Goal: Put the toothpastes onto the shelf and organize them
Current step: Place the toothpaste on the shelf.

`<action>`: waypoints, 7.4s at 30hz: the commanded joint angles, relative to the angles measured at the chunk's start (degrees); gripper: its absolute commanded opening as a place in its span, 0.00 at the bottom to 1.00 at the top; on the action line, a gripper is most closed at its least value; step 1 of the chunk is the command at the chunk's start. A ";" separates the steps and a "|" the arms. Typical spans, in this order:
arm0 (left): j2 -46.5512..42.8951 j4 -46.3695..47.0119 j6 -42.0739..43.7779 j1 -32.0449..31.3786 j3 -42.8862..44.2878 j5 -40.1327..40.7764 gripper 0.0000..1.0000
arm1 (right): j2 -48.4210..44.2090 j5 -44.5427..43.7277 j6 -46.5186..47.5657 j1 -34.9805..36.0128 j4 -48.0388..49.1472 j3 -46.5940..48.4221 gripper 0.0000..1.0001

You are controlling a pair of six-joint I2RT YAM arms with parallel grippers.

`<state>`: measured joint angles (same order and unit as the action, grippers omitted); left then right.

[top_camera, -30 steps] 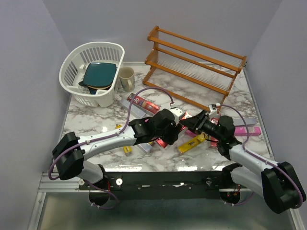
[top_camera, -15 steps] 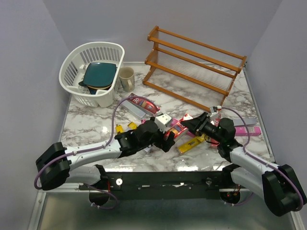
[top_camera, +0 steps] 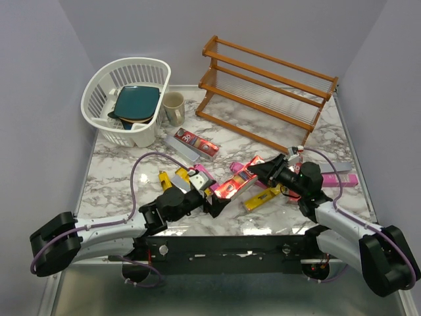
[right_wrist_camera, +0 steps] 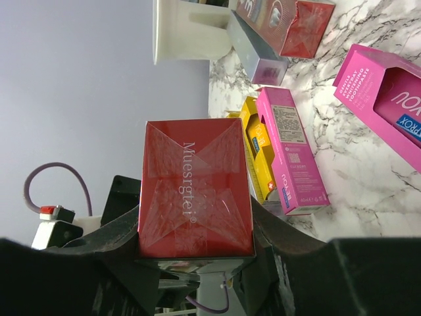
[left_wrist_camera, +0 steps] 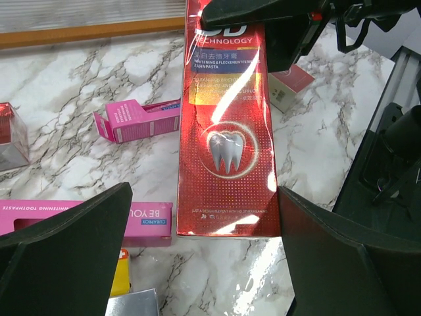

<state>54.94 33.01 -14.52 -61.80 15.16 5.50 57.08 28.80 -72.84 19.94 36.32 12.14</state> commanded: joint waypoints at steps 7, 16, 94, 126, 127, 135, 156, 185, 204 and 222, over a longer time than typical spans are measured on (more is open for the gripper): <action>5.96 17.33 0.11 0.01 -1.80 0.48 0.96 | 0.84 1.00 -2.48 0.01 3.59 1.31 0.41; 11.59 20.95 -1.65 0.01 -0.48 1.36 0.87 | 0.14 0.30 -2.75 0.01 3.85 0.34 0.41; 58.00 -6.64 8.81 34.64 59.01 -7.61 0.21 | -40.73 -34.07 44.89 -0.08 -49.94 13.61 1.00; 72.06 -7.96 6.79 39.74 74.75 -10.59 0.27 | -38.27 -31.43 46.65 -0.08 -48.18 13.26 1.00; 72.24 -8.49 6.79 39.83 75.19 -10.25 0.27 | -38.36 -31.35 46.73 -0.08 -47.75 13.08 1.00; 73.38 -11.39 5.82 40.71 77.74 -9.28 0.33 | -38.45 -30.38 47.09 -0.08 -46.86 12.64 1.00; 73.91 -15.61 6.26 41.23 79.85 -9.45 0.69 | -39.59 -30.20 46.91 -0.08 -48.18 13.08 1.00; 60.46 -22.19 -18.42 39.74 65.79 0.92 0.75 | -40.91 -29.85 46.56 -0.08 -49.15 12.82 1.00; 68.72 -30.20 -22.57 39.39 75.97 0.30 0.52 | -40.91 -30.47 46.82 -0.08 -49.06 12.38 1.00; 65.66 -28.72 -19.93 40.88 73.89 -0.65 0.56 | -40.47 -30.03 46.74 -0.08 -48.80 12.38 1.00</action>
<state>124.60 1.04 -35.94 -21.04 93.27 6.20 16.75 -2.02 -26.87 19.55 -12.53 24.95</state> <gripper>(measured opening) 0.532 0.997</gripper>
